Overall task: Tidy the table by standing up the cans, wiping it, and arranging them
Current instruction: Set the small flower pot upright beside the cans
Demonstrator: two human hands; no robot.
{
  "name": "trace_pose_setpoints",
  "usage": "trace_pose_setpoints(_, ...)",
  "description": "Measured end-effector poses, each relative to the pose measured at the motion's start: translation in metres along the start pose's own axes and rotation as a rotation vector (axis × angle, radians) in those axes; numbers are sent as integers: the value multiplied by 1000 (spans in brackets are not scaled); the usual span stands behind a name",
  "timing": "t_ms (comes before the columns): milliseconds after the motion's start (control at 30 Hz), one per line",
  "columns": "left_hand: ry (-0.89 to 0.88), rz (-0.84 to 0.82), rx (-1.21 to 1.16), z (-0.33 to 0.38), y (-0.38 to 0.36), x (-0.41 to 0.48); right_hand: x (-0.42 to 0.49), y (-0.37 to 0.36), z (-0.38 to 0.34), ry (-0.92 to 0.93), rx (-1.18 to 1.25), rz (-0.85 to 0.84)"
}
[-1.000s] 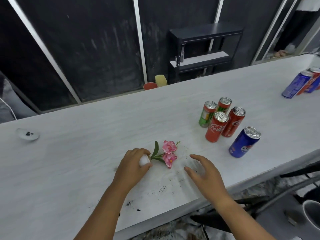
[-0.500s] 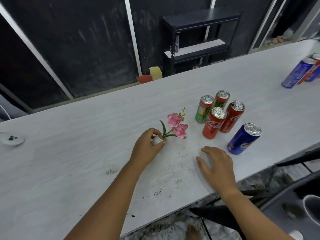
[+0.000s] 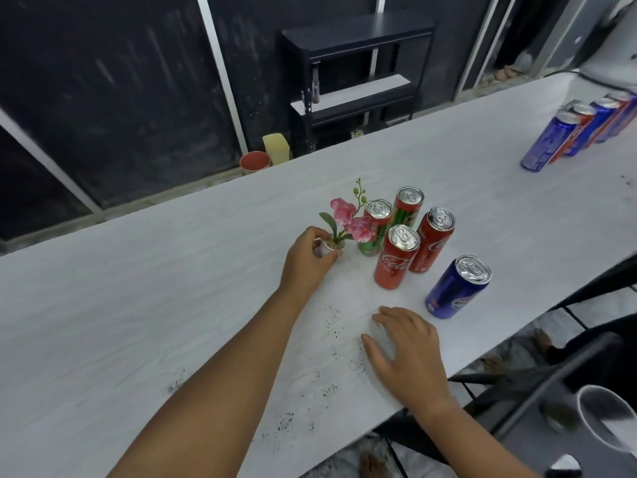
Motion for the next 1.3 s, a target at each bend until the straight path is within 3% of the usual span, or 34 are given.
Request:
trace_pose_setpoints(367, -7, 43, -56, -4, -8, -5, 0, 1, 0, -8, 2, -2)
trace_pose_setpoints(567, 31, 82, 312, -18, -1, -44, -1, 1, -1, -8, 7, -3)
trace_pose_setpoints(700, -21, 51, 404, -20, 0, -90, 0, 7, -5, -15, 27, -7)
trace_pose_setpoints(967, -56, -11, 365, -10, -1, -146, -9, 21, -2, -124, 193, -88)
trace_pose_setpoints(1300, -174, -271, 139, 51, -79, -181, -88, 79, 19, -446, 392, 113)
Point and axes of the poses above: each hand's wrist, its own x-axis towards the middle knuckle, its own y-axis out of the back of the hand, z = x × y, the point moved 4 cm from there along x, towards the middle knuckle, and after that the axes turned 5 degrees about -z, right-handed, at the moved point
